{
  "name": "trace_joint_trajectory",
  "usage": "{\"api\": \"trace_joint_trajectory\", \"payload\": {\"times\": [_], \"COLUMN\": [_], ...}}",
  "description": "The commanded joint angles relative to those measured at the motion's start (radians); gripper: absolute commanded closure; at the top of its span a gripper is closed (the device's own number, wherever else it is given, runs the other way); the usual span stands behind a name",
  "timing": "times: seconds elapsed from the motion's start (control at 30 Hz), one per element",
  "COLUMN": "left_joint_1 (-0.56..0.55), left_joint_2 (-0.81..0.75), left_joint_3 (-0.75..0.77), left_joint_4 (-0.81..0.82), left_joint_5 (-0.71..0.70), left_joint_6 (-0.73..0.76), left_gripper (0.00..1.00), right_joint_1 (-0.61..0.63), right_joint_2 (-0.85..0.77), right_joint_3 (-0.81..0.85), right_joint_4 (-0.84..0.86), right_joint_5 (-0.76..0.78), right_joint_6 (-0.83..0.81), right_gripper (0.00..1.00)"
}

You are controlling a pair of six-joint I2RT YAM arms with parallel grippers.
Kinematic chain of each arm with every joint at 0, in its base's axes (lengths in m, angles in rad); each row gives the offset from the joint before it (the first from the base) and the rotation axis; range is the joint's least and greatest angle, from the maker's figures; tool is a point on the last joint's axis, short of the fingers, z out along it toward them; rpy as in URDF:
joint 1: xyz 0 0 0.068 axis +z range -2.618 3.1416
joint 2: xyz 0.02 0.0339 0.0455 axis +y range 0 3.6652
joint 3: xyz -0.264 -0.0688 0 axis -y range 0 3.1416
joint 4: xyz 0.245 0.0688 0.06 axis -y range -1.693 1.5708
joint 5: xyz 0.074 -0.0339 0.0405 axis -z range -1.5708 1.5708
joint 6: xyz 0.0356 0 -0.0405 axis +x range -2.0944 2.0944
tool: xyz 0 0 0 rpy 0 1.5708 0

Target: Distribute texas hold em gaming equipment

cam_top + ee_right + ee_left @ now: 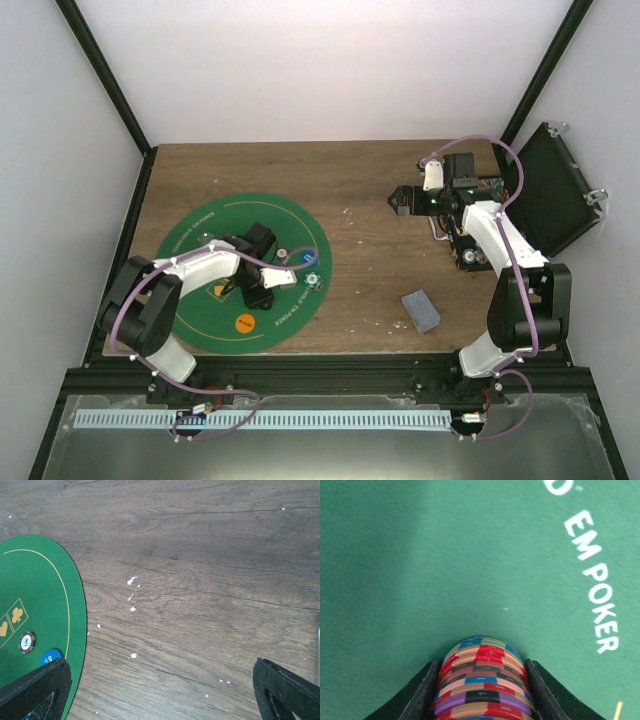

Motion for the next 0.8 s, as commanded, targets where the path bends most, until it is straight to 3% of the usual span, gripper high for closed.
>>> {"api": "trace_joint_trajectory", "payload": {"times": [0.0, 0.47, 0.6, 0.67, 0.77], "left_joint_1": [-0.049, -0.138, -0.139, -0.138, -0.138], "left_joint_2": [-0.048, -0.123, -0.122, -0.125, -0.123], "left_joint_3": [-0.097, -0.213, -0.199, -0.173, -0.147], "left_joint_4": [-0.129, -0.115, -0.091, -0.085, -0.094], "left_joint_5": [0.045, 0.016, -0.005, -0.005, 0.007], "left_joint_6": [-0.029, -0.013, -0.034, -0.055, -0.075], "left_gripper": [1.00, 0.97, 0.51, 0.39, 0.32], "right_joint_1": [0.001, 0.001, 0.001, 0.001, 0.001], "right_joint_2": [-0.028, -0.035, -0.032, -0.030, -0.033], "right_joint_3": [0.002, -0.001, 0.002, 0.004, 0.002], "right_joint_4": [0.001, 0.000, 0.000, -0.002, -0.004], "right_joint_5": [-0.021, -0.038, -0.043, -0.043, -0.040], "right_joint_6": [-0.007, -0.004, -0.003, -0.004, -0.006], "right_gripper": [0.00, 0.00, 0.00, 0.00, 0.00]}}
